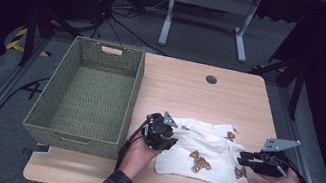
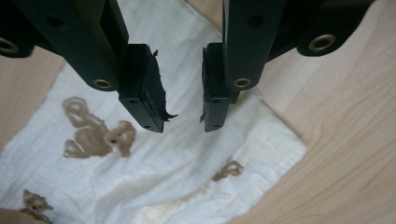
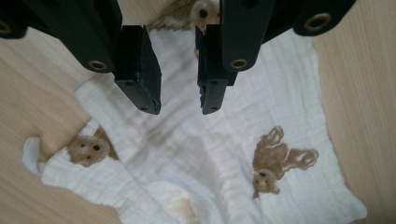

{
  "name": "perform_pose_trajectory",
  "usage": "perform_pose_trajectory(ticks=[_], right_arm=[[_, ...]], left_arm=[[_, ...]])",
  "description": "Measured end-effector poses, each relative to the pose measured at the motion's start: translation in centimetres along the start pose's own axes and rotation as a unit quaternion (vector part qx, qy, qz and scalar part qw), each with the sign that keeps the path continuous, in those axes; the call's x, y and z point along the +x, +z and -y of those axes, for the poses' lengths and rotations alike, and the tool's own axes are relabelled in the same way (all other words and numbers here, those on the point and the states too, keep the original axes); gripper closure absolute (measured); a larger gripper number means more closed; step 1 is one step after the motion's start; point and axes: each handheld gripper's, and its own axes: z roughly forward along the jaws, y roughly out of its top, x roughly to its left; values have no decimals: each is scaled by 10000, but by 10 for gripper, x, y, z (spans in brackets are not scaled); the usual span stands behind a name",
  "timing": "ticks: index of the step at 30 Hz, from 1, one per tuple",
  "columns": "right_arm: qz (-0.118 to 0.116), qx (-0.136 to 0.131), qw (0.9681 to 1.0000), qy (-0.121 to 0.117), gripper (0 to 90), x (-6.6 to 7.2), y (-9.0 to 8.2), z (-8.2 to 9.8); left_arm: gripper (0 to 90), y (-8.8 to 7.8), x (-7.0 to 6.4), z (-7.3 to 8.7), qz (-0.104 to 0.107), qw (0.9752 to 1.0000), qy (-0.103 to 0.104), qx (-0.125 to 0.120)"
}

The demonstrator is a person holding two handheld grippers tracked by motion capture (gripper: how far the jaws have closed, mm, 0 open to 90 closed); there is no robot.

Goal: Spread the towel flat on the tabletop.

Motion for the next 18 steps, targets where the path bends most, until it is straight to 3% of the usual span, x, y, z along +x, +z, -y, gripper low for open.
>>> perform_pose_trajectory(ticks=[9, 18], right_arm=[[58, -84, 9999, -16, 683, -16, 7, -20], [245, -206, 9995, 19, 684, -46, 20, -41]], left_arm=[[671, 9, 18, -19, -170, 9998, -57, -16], [635, 26, 42, -34, -513, 9985, -174, 119]])
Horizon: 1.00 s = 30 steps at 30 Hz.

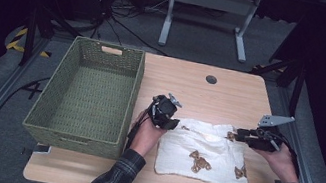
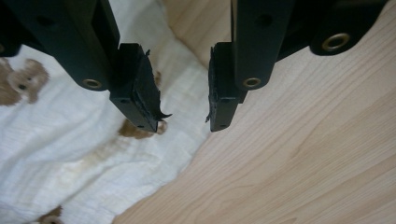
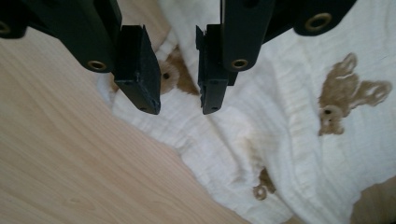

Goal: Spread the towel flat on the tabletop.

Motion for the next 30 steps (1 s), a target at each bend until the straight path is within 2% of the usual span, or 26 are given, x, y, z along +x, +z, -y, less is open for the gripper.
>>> perform_pose_trajectory(ticks=[1, 7, 12, 18, 22, 30], right_arm=[[21, 8, 10000, 26, 684, -4, 2, -1], [214, 124, 9996, 143, 682, -29, 21, -4], [198, 186, 9993, 250, 683, -44, 35, -5], [153, 309, 9990, 295, 692, -48, 48, -3], [189, 411, 9987, 253, 760, -48, 55, -2], [211, 415, 9987, 208, 837, -47, 56, -2]], left_arm=[[634, 3, 3, 0, -10, 10000, -93, -5], [615, 18, 19, 0, -200, 9994, -269, 122], [601, 29, 27, 0, -175, 9988, -430, 160], [593, 31, 32, 2, -226, 9983, -485, 216], [603, 35, 33, 3, -182, 9984, -495, 212], [606, 34, 28, 2, -23, 9987, -475, 164]])
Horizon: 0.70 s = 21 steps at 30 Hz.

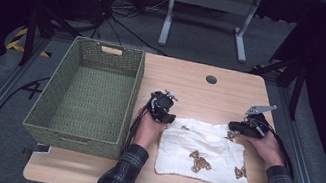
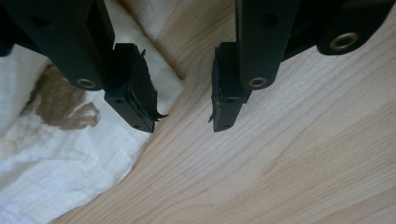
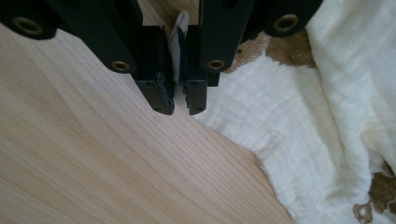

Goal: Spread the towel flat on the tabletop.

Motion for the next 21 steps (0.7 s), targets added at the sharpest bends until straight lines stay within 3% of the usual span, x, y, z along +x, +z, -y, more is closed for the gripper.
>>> perform_pose_trajectory(ticks=[4, 10, 14, 19, 21], right_arm=[[35, 42, 10000, -24, 855, 1, -1, 0], [136, 72, 9999, -17, 860, -1, -3, 0], [154, 72, 9999, 25, 863, -1, -3, 1], [150, -45, 9998, 126, 867, -4, -7, 4], [189, -97, 9997, 119, 867, -5, -11, 3]], left_arm=[[606, 1, -1, 1, -35, 9998, 89, 145], [644, 6, -4, 2, 85, 9996, 107, 243], [821, 9, -5, 2, 263, 9990, 108, 331], [866, 4, -7, -3, 150, 9998, 112, 115], [866, 2, -6, -8, 11, 9999, 137, 65]])
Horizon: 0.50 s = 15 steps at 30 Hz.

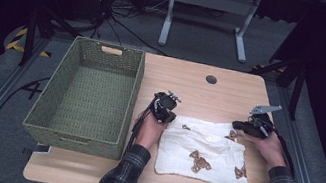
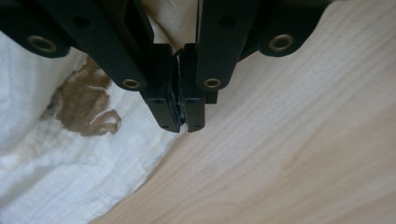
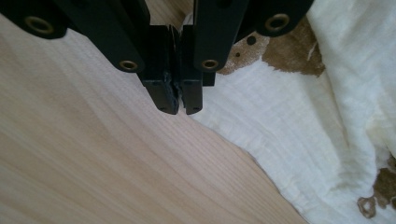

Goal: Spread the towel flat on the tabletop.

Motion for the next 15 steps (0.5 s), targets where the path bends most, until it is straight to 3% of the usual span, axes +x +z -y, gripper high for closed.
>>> perform_pose_trajectory(ticks=[8, 15], right_arm=[[168, -224, 9996, 102, 866, -16, -14, -10], [328, -264, 9990, 156, 866, -30, -15, -21]], left_arm=[[866, 0, 10, -26, -204, 9990, -164, -374], [865, 8, 19, -45, -374, 9981, -98, -487]])
